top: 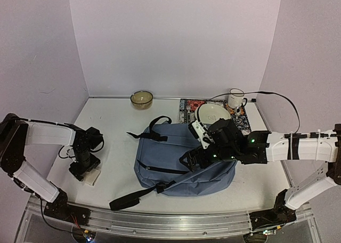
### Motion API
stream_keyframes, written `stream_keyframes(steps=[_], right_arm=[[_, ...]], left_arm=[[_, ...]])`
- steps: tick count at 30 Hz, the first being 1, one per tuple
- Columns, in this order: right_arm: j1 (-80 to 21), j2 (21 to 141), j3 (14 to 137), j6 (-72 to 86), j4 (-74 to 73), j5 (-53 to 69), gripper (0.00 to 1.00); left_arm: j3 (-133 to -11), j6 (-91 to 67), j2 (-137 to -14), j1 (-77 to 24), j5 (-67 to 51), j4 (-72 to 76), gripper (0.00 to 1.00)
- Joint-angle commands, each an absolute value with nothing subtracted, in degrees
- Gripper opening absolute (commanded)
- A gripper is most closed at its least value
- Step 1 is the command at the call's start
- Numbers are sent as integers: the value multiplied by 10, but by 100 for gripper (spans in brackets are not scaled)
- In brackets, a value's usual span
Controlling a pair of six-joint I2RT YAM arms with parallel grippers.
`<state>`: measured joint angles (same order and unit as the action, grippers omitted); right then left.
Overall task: Pack the student bag
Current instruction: Pick up the card case from the center of the board, then pass from the left arm to the right
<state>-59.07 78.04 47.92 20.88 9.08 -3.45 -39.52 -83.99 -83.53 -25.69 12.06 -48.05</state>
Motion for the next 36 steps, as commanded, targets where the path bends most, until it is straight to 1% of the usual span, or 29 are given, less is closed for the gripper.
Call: stream_keyframes(steps=[1, 3, 5, 18, 24, 28, 36], right_arm=[[-593, 765, 482, 198, 100, -39, 98], [-593, 768, 485, 197, 100, -37, 98], [-593, 772, 489, 197, 100, -35, 98], [-593, 793, 528, 225, 101, 21, 98], [-593, 820, 551, 281, 126, 58, 98], [-593, 837, 572, 323, 135, 61, 98], [-584, 892, 627, 404, 135, 85, 98]], left_arm=[[-429, -784, -870, -255, 100, -478, 76], [-448, -763, -880, -257, 96, -479, 73], [-461, -751, -881, -262, 96, -480, 72], [-537, -674, -854, -331, 96, -483, 70], [-570, -616, -835, -369, 93, -477, 70], [-594, -553, -819, -412, 95, -465, 71], [-584, -439, -777, -481, 72, -391, 71]])
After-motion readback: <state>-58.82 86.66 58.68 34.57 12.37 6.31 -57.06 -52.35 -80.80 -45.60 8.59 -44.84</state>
